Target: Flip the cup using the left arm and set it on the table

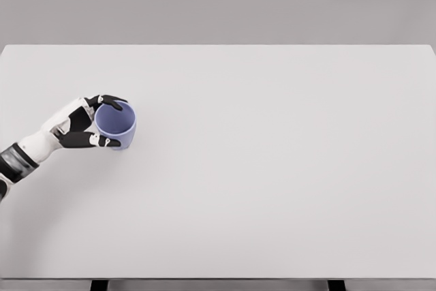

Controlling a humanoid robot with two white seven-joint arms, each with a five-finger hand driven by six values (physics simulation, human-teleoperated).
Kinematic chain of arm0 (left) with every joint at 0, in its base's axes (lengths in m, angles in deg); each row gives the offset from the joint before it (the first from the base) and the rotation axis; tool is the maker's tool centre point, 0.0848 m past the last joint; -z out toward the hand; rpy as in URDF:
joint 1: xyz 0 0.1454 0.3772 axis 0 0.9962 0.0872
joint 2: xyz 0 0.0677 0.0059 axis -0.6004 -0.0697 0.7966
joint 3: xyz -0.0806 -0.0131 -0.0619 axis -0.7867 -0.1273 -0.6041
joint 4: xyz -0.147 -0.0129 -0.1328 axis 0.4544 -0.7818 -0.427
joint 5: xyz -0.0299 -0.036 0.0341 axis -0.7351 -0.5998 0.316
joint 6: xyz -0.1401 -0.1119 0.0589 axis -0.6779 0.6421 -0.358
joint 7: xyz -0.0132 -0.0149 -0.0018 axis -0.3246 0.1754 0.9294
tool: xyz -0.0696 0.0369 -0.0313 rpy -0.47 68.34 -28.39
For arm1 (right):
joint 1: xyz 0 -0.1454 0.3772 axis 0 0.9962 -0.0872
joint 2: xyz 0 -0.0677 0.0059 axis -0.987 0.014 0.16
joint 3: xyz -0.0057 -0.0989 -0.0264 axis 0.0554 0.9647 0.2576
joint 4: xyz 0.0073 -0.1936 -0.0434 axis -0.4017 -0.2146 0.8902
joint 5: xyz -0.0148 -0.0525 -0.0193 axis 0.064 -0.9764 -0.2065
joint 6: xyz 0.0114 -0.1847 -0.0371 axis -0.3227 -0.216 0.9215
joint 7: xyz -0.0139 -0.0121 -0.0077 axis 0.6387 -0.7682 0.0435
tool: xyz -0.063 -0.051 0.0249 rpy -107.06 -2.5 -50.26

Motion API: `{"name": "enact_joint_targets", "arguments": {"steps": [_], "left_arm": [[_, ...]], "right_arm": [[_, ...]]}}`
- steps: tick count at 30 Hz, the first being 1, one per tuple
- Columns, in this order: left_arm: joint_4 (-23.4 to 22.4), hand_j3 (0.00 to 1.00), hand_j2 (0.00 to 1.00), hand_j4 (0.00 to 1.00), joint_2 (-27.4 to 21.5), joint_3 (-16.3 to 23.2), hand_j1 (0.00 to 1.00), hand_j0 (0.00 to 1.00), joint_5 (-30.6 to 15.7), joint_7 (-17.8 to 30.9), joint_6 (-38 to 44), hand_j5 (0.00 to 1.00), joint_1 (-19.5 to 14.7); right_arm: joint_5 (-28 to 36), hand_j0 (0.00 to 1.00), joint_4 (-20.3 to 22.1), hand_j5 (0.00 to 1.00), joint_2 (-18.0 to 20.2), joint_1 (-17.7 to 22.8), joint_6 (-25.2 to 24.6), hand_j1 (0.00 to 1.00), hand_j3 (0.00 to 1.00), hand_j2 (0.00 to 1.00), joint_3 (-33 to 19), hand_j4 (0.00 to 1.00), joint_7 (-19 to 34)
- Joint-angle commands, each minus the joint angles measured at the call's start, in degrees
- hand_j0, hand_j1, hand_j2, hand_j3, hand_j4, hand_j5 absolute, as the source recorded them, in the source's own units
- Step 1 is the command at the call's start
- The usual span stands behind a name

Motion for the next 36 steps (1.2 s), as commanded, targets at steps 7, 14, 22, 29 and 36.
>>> {"name": "enact_joint_targets", "arguments": {"steps": [7, 14, 22, 29, 36], "left_arm": [[0.06, 0.87, 0.87, 0.87, -0.04, -0.03, 0.87, 0.87, -0.13, -0.02, -0.34, 0.87, 0.00], [0.15, 0.95, 0.95, 0.95, -0.04, -0.03, 0.95, 0.95, -0.04, -0.02, -1.13, 0.95, 0.44], [0.50, 1.00, 1.00, 1.00, -0.04, -1.00, 1.00, 1.00, -0.22, -0.02, -1.22, 1.00, 0.44], [0.85, 1.00, 1.00, 1.00, -0.22, -1.97, 1.00, 1.00, -0.30, -0.02, -2.01, 1.00, 0.61], [2.87, 1.00, 1.00, 1.00, -0.92, -5.22, 1.00, 1.00, -0.13, -0.02, -1.92, 1.00, 0.79]], "right_arm": [[0.00, 1.00, -0.01, 1.00, 0.00, 0.00, 0.00, 1.00, 1.00, 1.00, 0.00, 1.00, 0.01], [0.00, 1.00, -0.01, 1.00, 0.00, 0.00, 0.00, 1.00, 1.00, 1.00, 0.00, 1.00, 0.01], [0.00, 1.00, -0.01, 1.00, 0.00, 0.00, 0.00, 1.00, 1.00, 1.00, 0.00, 1.00, 0.01], [0.00, 1.00, 0.08, 1.00, 0.00, 0.00, 0.00, 1.00, 1.00, 1.00, 0.00, 1.00, 0.01], [0.00, 1.00, -0.01, 1.00, 0.00, 0.00, 0.00, 1.00, 1.00, 1.00, 0.00, 1.00, 0.01]]}}
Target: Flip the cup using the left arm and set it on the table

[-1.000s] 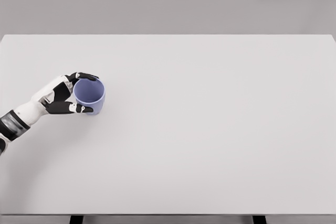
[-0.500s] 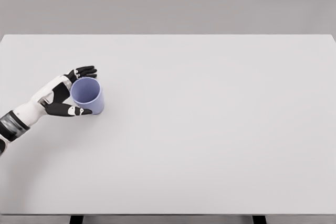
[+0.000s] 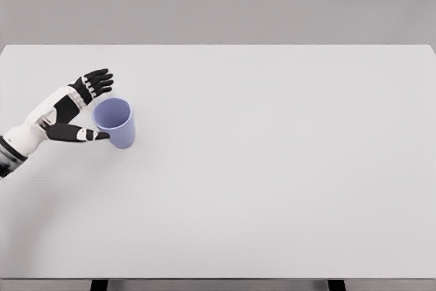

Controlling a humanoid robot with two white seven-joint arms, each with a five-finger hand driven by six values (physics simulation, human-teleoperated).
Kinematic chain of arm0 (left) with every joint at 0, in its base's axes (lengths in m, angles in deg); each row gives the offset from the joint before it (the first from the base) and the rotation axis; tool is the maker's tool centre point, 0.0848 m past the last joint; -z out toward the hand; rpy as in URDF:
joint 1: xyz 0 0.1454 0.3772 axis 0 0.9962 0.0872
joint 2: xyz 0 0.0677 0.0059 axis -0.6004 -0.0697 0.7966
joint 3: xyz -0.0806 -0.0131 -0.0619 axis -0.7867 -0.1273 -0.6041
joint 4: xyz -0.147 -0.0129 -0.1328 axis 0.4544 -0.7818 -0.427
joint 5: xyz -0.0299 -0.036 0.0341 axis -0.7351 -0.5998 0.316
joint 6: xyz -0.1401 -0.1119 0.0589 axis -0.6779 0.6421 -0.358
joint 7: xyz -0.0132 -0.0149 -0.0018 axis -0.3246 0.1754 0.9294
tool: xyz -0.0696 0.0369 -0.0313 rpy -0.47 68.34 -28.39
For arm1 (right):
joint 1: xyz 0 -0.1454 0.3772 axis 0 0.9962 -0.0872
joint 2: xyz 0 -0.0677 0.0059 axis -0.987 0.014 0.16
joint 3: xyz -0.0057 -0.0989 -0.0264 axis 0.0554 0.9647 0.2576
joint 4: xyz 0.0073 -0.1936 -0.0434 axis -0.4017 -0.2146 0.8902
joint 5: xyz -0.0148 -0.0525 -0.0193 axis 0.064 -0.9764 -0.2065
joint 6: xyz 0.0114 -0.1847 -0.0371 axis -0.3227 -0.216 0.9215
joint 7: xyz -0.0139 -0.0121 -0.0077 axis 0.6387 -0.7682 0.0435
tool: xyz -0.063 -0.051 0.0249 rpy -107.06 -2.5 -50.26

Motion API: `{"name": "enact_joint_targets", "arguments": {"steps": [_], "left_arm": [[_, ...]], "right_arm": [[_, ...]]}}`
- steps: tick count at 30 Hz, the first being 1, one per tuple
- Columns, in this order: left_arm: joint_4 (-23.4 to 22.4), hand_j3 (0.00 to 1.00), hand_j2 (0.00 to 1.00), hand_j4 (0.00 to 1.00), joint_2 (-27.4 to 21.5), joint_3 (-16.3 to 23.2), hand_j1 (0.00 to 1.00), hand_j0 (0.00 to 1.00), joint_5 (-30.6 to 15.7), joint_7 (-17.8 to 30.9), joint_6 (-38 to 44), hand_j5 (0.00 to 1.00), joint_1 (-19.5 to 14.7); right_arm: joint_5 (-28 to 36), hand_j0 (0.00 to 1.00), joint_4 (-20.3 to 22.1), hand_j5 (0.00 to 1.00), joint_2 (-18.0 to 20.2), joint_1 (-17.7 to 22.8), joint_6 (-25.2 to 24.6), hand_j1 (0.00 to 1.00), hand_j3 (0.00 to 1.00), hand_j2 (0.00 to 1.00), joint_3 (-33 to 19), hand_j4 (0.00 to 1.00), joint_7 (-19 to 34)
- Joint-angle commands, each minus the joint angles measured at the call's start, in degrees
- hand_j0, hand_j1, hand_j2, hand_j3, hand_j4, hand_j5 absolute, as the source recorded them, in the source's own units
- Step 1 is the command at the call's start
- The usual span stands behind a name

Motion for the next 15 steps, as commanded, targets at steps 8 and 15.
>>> {"name": "enact_joint_targets", "arguments": {"steps": [8, 15], "left_arm": [[7.70, 1.00, 1.00, 1.00, -7.06, -3.58, 1.00, 1.00, 0.02, 0.00, -0.15, 1.00, 0.00], [9.11, 1.00, 1.00, 1.00, -11.55, -3.67, 1.00, 1.00, 4.24, 0.00, -2.00, 1.00, -0.09]], "right_arm": [[0.00, 1.00, -0.01, 1.00, 0.00, 0.00, 0.00, 1.00, 1.00, 1.00, 0.00, 1.00, 0.01], [0.00, 1.00, -0.01, 1.00, 0.00, 0.00, 0.00, 1.00, 1.00, 1.00, 0.00, 1.00, 0.01]]}}
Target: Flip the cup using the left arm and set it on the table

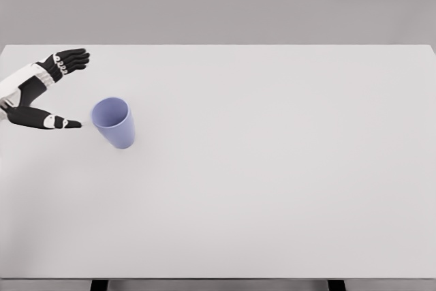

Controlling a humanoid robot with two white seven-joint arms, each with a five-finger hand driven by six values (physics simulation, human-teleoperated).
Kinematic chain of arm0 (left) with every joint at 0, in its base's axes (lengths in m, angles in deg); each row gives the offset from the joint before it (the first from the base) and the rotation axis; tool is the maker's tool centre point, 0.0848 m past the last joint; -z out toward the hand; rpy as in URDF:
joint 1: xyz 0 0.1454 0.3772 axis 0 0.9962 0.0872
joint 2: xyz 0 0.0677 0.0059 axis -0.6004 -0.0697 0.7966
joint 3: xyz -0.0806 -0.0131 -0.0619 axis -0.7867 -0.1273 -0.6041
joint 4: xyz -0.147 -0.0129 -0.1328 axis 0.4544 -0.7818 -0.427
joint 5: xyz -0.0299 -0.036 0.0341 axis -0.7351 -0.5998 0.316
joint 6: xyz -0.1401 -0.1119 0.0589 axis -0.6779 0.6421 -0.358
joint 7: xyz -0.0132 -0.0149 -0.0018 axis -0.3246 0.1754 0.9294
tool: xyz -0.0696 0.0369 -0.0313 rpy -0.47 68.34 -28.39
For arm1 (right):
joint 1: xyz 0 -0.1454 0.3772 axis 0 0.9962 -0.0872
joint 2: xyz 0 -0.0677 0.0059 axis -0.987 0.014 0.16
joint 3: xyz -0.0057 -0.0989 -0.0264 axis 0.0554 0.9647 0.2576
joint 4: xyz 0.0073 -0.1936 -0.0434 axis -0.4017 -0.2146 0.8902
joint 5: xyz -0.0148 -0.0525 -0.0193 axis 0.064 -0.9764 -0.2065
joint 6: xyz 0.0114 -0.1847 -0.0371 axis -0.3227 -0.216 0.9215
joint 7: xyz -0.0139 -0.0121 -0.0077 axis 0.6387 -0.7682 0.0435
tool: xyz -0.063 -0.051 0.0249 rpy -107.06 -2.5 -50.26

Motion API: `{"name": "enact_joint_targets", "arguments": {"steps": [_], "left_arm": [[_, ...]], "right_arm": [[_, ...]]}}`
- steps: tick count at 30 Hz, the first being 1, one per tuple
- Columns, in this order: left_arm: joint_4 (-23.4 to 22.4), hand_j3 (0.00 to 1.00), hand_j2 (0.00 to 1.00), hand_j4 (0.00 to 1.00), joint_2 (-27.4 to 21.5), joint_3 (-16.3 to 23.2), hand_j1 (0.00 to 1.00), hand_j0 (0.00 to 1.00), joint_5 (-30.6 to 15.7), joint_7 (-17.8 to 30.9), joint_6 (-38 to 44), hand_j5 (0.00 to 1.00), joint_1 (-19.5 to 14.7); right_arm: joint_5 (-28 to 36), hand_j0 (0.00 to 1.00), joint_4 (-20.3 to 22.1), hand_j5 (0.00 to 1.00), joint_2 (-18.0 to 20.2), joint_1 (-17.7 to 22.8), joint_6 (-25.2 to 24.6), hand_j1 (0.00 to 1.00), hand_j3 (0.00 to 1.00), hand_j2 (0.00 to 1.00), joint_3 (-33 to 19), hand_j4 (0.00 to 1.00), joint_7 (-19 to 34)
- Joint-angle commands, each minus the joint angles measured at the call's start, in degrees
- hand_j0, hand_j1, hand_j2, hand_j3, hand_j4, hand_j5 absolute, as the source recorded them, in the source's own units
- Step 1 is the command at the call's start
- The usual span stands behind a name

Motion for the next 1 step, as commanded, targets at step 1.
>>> {"name": "enact_joint_targets", "arguments": {"steps": [1], "left_arm": [[0.46, 1.00, 1.00, 1.00, -1.26, 0.17, 1.00, 1.00, 1.24, 0.00, -0.53, 1.00, 0.09]], "right_arm": [[0.00, 1.00, 0.08, 1.00, 0.00, 0.00, 0.00, 1.00, 1.00, 1.00, 0.00, 1.00, 0.01]]}}
